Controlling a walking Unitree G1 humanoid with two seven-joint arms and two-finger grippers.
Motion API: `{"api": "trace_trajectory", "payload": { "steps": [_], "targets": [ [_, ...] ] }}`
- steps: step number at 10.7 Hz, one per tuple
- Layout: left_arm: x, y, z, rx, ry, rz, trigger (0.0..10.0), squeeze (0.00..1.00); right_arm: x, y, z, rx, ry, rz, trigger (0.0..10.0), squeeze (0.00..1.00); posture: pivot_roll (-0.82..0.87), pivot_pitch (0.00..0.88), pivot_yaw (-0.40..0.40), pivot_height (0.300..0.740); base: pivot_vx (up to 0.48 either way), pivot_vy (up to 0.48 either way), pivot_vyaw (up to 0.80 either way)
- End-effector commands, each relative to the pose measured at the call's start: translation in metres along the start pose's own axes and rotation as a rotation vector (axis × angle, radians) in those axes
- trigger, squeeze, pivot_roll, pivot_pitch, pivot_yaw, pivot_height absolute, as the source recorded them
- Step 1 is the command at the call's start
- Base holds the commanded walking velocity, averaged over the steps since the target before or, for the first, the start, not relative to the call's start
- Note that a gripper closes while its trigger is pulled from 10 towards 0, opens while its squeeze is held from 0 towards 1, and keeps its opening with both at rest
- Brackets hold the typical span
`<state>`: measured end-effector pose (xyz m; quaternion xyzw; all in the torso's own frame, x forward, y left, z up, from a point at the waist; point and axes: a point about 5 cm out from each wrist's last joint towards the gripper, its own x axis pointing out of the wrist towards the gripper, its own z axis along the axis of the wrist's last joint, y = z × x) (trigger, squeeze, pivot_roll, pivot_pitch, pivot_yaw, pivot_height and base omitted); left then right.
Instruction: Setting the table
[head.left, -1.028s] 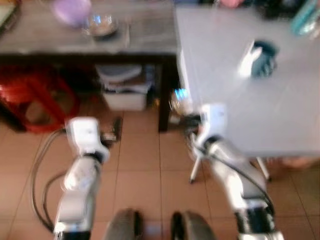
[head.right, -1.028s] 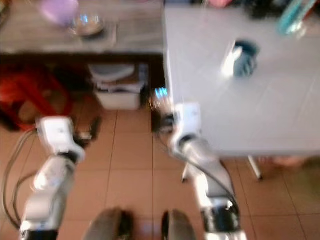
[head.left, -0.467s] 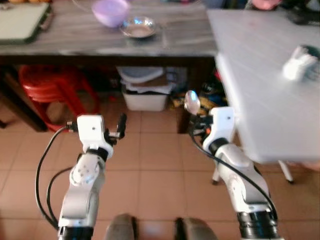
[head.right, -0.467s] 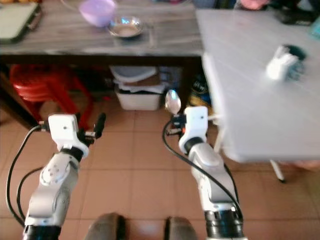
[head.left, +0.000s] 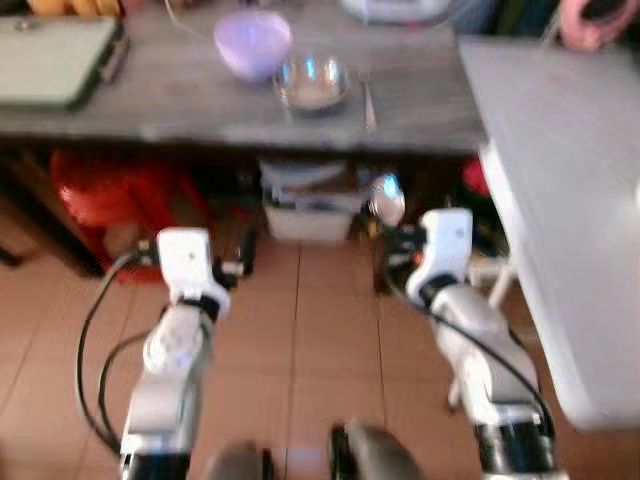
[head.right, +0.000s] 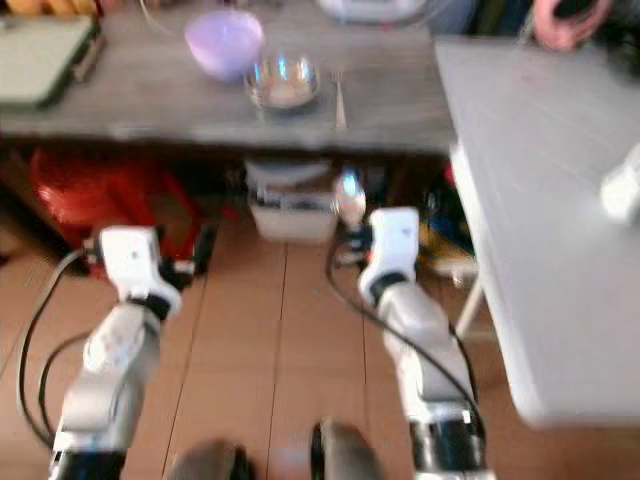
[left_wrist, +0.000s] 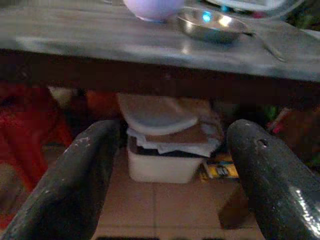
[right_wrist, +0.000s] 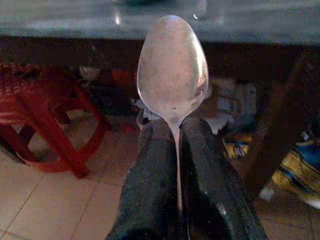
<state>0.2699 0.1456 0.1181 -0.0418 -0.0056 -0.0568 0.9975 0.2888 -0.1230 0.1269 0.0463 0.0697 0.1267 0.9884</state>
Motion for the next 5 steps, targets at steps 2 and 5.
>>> {"api": "trace_trajectory", "payload": {
  "steps": [2, 5],
  "targets": [
    [-0.0028, 0.0062, 0.0027, 0.02, -0.01, 0.02, 10.0, 0.0, 0.0007, 0.0053, 0.0018, 0.004, -0.013, 0.011, 0.0, 0.0, -0.03, 0.164, -0.012, 0.74, 0.456, 0.0, 0.0],
    [-0.0034, 0.0067, 0.0029, 0.013, -0.013, 0.023, 10.0, 0.0, 0.0012, 0.0051, 0.0022, 0.005, -0.018, 0.005, 0.0, 0.0, -0.03, 0.161, -0.01, 0.74, 0.453, 0.0, 0.0]
  ]
}}
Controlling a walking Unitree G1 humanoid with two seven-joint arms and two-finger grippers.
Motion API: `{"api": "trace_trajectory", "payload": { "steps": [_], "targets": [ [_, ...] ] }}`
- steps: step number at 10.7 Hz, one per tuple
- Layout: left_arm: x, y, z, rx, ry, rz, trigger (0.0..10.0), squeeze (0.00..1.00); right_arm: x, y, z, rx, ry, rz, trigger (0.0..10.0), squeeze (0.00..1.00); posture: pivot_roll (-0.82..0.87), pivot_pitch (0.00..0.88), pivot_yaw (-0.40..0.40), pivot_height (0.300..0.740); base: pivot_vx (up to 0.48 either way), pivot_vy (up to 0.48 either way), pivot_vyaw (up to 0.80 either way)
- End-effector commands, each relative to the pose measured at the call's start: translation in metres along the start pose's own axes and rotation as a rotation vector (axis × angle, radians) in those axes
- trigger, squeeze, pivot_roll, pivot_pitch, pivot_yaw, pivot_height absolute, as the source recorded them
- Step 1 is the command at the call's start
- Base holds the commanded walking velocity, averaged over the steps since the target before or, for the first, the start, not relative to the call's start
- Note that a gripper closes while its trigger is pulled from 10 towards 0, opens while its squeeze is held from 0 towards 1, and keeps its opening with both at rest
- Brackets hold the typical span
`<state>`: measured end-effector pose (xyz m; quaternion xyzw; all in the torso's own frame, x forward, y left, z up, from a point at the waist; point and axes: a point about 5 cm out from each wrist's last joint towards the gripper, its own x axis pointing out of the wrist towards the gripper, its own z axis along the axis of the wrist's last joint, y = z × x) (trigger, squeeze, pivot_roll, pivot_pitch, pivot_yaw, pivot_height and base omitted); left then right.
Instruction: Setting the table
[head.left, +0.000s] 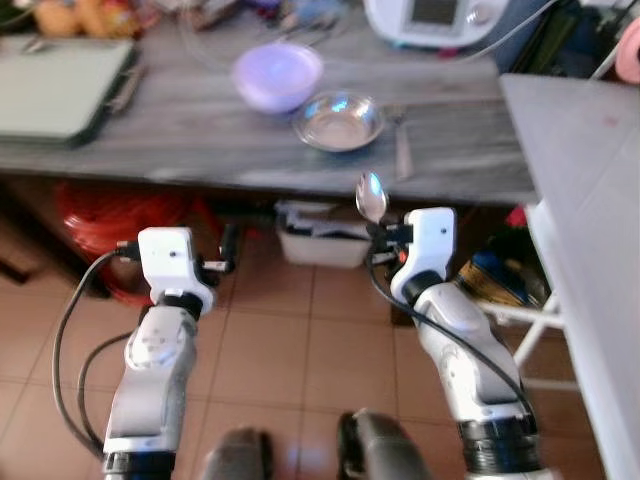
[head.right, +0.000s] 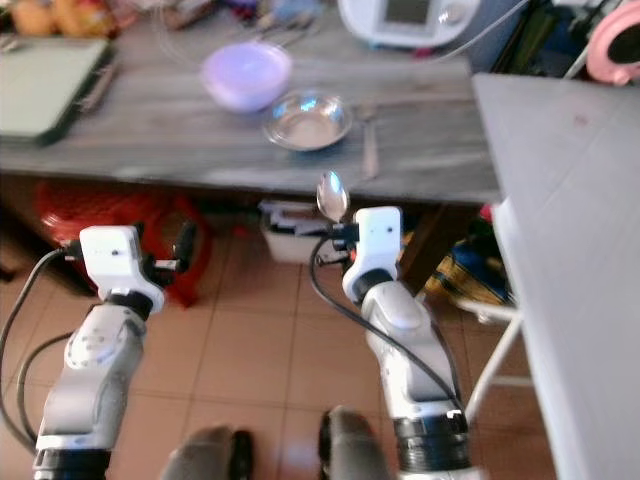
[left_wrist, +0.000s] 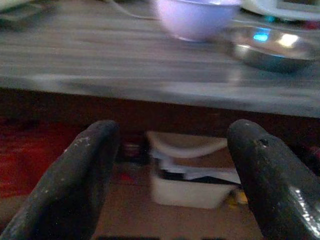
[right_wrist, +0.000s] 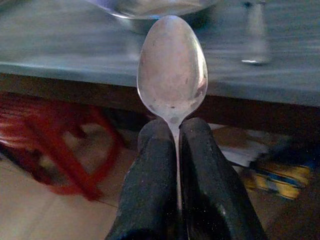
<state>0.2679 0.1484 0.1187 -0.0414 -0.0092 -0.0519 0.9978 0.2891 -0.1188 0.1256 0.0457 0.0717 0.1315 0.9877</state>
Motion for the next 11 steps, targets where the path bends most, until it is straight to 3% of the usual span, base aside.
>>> {"api": "trace_trajectory", "payload": {
  "steps": [1, 3, 4, 7, 9, 11],
  "targets": [
    [-0.001, 0.004, 0.003, 0.02, -0.016, 0.011, 10.0, 0.0, 0.0, 0.002, 0.005, 0.006, -0.026, -0.005, 0.0, 0.0, -0.03, 0.161, -0.01, 0.74, 0.424, 0.0, 0.0],
    [-0.005, 0.007, 0.003, 0.005, -0.015, 0.013, 10.0, 0.0, 0.0, -0.002, 0.009, 0.009, -0.058, -0.028, 0.0, 0.0, -0.02, 0.158, -0.01, 0.74, 0.0, 0.0, 0.0],
    [-0.008, 0.007, 0.003, 0.005, -0.017, 0.014, 10.0, 0.0, 0.0, -0.004, 0.016, -0.004, -0.103, -0.047, 10.0, 0.0, -0.02, 0.158, -0.01, 0.74, 0.0, 0.0, 0.0],
    [-0.009, 0.006, 0.008, -0.001, -0.04, 0.011, 10.0, 0.0, -0.006, -0.017, 0.043, -0.036, -0.269, -0.165, 10.0, 0.0, -0.02, 0.162, -0.011, 0.74, 0.0, 0.0, 0.0],
    [-0.011, 0.006, 0.009, -0.002, -0.042, -0.003, 10.0, 0.0, -0.009, -0.031, 0.048, -0.038, -0.284, -0.247, 10.0, 0.0, -0.02, 0.173, -0.005, 0.74, 0.0, 0.0, -0.4],
    [-0.011, 0.003, 0.01, -0.003, -0.044, -0.016, 10.0, 0.0, -0.009, -0.034, 0.046, -0.037, -0.284, -0.26, 10.0, 0.0, -0.02, 0.176, -0.004, 0.74, 0.262, -0.384, -0.37]
  ]
}}
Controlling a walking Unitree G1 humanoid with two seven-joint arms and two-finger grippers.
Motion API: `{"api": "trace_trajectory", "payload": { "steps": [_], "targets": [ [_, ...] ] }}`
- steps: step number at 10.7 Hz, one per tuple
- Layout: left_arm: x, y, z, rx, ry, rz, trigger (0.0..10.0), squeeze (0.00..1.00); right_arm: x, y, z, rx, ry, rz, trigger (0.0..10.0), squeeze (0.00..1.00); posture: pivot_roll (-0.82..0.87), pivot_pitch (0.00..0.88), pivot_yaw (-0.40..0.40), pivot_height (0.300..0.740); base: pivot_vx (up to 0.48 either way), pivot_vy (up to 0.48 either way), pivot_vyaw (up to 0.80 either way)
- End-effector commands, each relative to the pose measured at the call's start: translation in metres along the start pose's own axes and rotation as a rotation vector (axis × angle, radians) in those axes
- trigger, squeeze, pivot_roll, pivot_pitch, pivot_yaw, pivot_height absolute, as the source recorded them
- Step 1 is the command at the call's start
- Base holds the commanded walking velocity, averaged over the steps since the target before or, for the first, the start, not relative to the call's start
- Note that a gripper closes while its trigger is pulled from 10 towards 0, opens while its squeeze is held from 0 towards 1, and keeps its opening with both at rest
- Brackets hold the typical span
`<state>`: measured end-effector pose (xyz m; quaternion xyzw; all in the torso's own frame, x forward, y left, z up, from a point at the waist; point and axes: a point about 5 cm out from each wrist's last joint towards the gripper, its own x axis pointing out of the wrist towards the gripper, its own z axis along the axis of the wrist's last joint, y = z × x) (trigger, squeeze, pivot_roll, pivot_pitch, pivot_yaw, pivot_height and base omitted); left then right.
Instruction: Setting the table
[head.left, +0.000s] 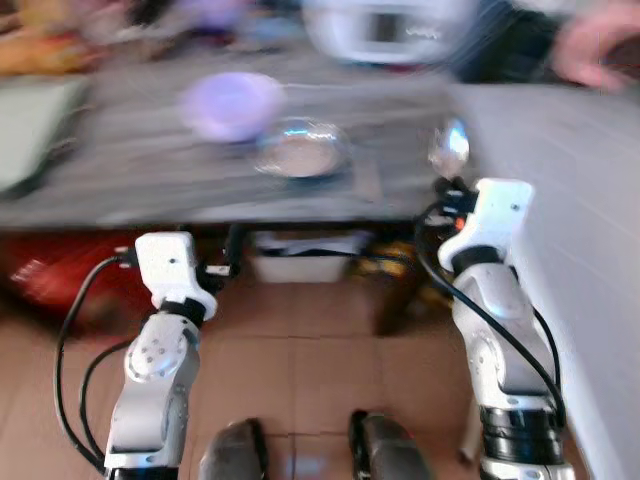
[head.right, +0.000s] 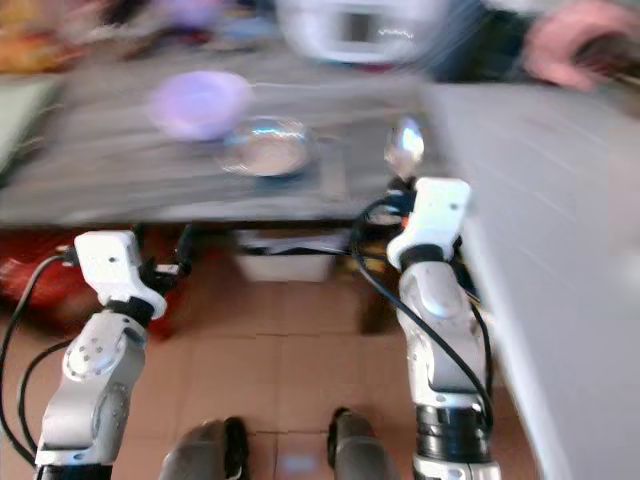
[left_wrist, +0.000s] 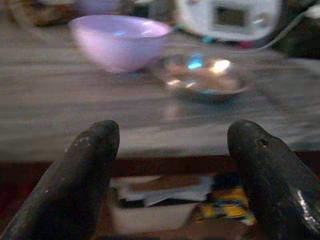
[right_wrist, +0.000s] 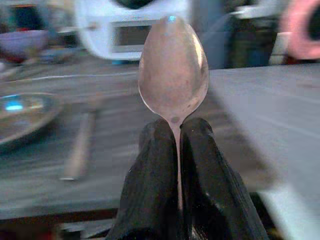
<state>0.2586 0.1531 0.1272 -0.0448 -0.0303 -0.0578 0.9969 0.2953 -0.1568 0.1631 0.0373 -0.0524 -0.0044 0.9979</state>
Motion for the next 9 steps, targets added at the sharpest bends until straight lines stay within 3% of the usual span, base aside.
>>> {"api": "trace_trajectory", "payload": {
  "steps": [1, 2, 9],
  "targets": [
    [-0.0017, 0.0, 0.0016, -0.001, -0.003, -0.003, 10.0, 0.0, 0.0011, 0.0018, 0.0063, -0.004, -0.032, 0.006, 10.0, 0.0, -0.02, 0.177, -0.003, 0.74, 0.292, -0.379, 0.0],
    [-0.0017, -0.0003, 0.0019, -0.002, -0.004, -0.003, 10.0, 0.0, 0.0013, 0.0028, 0.007, -0.004, -0.036, 0.01, 10.0, 0.0, -0.02, 0.177, -0.003, 0.74, 0.33, -0.345, 0.0],
    [0.0001, 0.0011, 0.003, 0.013, -0.009, 0.027, 10.0, 0.0, 0.0017, 0.0078, 0.0101, -0.011, -0.059, 0.047, 10.0, 0.0, -0.02, 0.18, -0.004, 0.74, 0.469, 0.0, 0.0]
  ]
}}
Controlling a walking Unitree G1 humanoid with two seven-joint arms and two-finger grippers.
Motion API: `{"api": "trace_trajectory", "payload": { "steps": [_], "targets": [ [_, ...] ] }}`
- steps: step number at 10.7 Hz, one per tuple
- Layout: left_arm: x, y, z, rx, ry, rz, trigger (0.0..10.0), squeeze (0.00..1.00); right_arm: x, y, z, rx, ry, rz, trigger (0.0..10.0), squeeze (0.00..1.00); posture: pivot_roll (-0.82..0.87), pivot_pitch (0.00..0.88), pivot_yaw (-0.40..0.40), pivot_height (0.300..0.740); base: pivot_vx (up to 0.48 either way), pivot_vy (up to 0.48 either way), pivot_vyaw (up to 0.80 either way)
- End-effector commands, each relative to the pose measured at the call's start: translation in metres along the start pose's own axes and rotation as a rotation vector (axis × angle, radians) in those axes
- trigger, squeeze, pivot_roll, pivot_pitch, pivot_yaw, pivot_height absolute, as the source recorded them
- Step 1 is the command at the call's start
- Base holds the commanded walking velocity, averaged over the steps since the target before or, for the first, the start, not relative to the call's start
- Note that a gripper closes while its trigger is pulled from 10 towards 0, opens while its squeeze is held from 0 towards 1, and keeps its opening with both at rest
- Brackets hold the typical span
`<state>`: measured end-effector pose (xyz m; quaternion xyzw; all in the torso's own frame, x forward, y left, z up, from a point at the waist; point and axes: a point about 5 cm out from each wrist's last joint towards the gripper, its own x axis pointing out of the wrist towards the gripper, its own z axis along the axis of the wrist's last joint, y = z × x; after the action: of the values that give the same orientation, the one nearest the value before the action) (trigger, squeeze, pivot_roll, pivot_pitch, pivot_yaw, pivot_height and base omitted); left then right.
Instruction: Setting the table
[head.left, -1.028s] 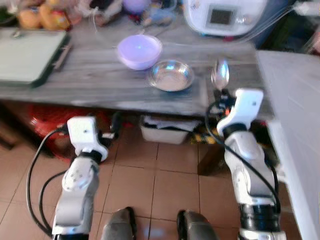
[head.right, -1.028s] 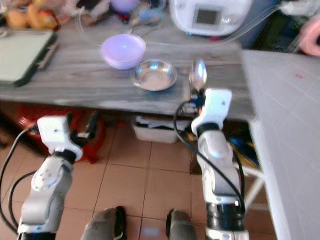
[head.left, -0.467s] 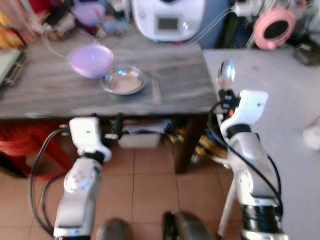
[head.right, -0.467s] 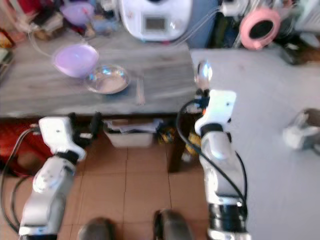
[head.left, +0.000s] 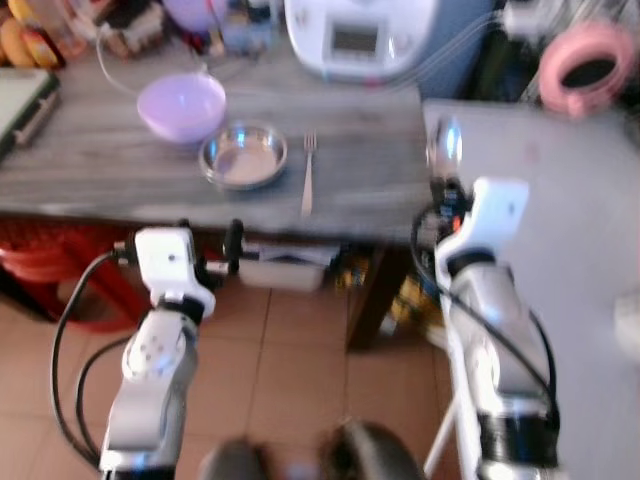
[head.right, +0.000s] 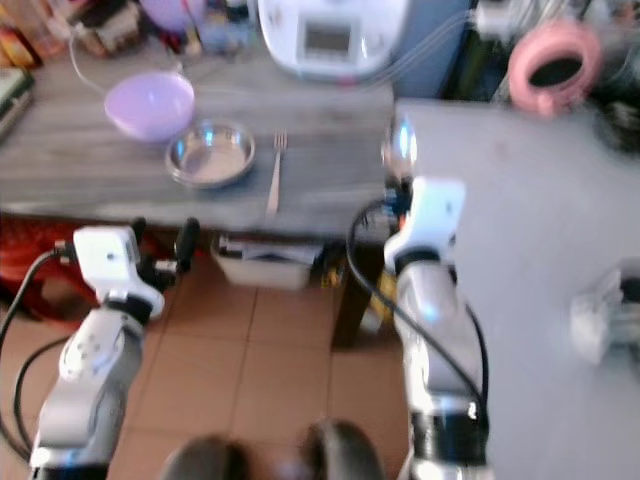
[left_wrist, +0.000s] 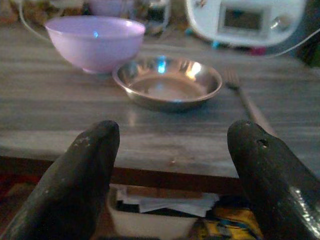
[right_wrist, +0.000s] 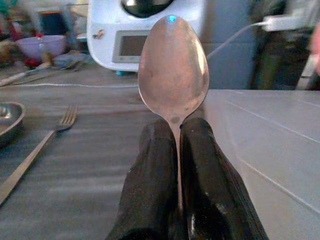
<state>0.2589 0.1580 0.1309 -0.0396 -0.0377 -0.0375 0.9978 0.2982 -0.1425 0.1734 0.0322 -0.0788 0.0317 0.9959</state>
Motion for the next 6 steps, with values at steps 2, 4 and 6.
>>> {"api": "trace_trajectory", "payload": {
  "steps": [2, 4, 6],
  "targets": [
    [0.0, -0.002, -0.002, 0.003, 0.011, -0.005, 10.0, 0.0, -0.003, -0.006, 0.001, -0.006, -0.008, -0.021, 10.0, 0.0, -0.02, 0.18, -0.004, 0.74, 0.352, 0.322, 0.0],
    [0.0, 0.004, -0.001, 0.011, 0.004, 0.046, 10.0, 0.0, -0.003, -0.006, 0.0, -0.009, -0.006, -0.019, 10.0, 0.0, -0.02, 0.182, -0.004, 0.74, 0.12, 0.208, 0.0],
    [0.0, 0.008, -0.001, 0.024, 0.008, 0.075, 10.0, 0.0, -0.003, -0.007, -0.001, -0.01, -0.004, -0.019, 10.0, 0.0, -0.02, 0.181, -0.004, 0.74, 0.0, 0.0, 0.0]
  ]
}}
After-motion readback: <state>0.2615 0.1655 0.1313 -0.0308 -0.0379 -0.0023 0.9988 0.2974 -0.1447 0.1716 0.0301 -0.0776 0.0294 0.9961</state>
